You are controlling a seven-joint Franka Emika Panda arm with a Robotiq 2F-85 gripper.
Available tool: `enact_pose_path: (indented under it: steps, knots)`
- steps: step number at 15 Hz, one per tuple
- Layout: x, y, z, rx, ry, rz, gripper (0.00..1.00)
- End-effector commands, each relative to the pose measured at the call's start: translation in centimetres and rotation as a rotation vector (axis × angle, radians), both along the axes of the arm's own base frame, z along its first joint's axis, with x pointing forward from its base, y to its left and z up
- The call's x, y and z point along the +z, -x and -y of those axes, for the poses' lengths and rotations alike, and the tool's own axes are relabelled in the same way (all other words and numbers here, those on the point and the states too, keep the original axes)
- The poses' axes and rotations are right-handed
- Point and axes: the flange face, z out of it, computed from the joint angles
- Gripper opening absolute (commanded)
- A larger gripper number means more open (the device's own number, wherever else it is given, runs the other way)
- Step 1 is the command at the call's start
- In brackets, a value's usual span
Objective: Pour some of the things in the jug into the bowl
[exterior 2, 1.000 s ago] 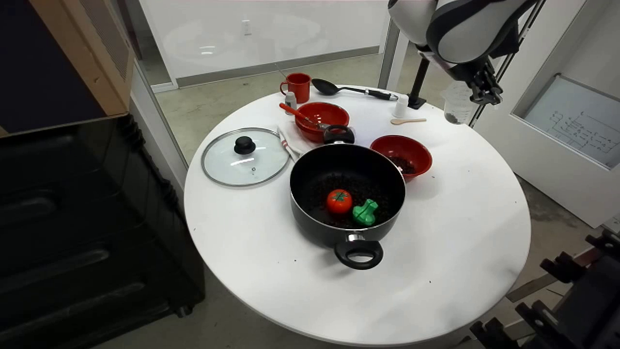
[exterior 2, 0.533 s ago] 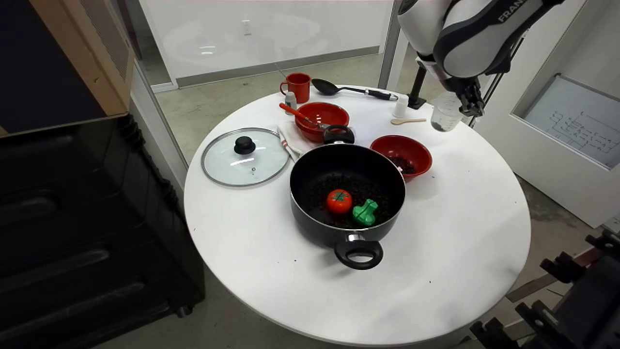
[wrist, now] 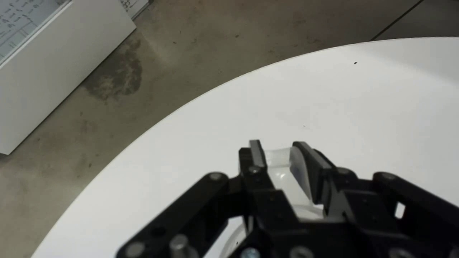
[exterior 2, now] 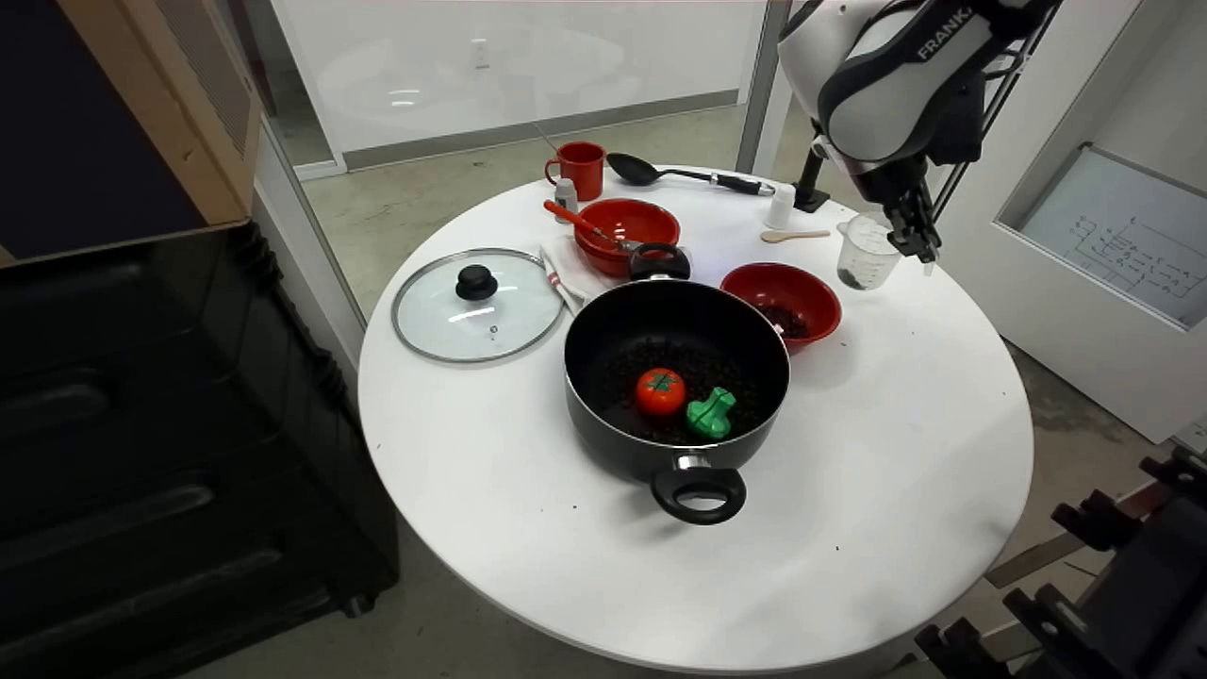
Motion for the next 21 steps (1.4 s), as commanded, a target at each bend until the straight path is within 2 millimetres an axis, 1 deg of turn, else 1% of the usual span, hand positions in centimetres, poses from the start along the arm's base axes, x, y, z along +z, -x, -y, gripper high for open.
enact_pose_path:
  steps: [1,4,7,20,21]
  knots:
    - [-0.5,-0.7,1.8,-0.06,-0.069,-0.036,0.07]
    - [-1.2,-0.8,2.9,-0.103,-0.11,-0.058,0.07]
    - [-1.9,-0.9,3.6,-0.132,-0.137,-0.075,0.07]
    - [-4.6,-1.6,4.8,-0.183,-0.167,-0.136,0.07]
    - [-4.6,-1.6,4.9,-0.186,-0.167,-0.141,0.25]
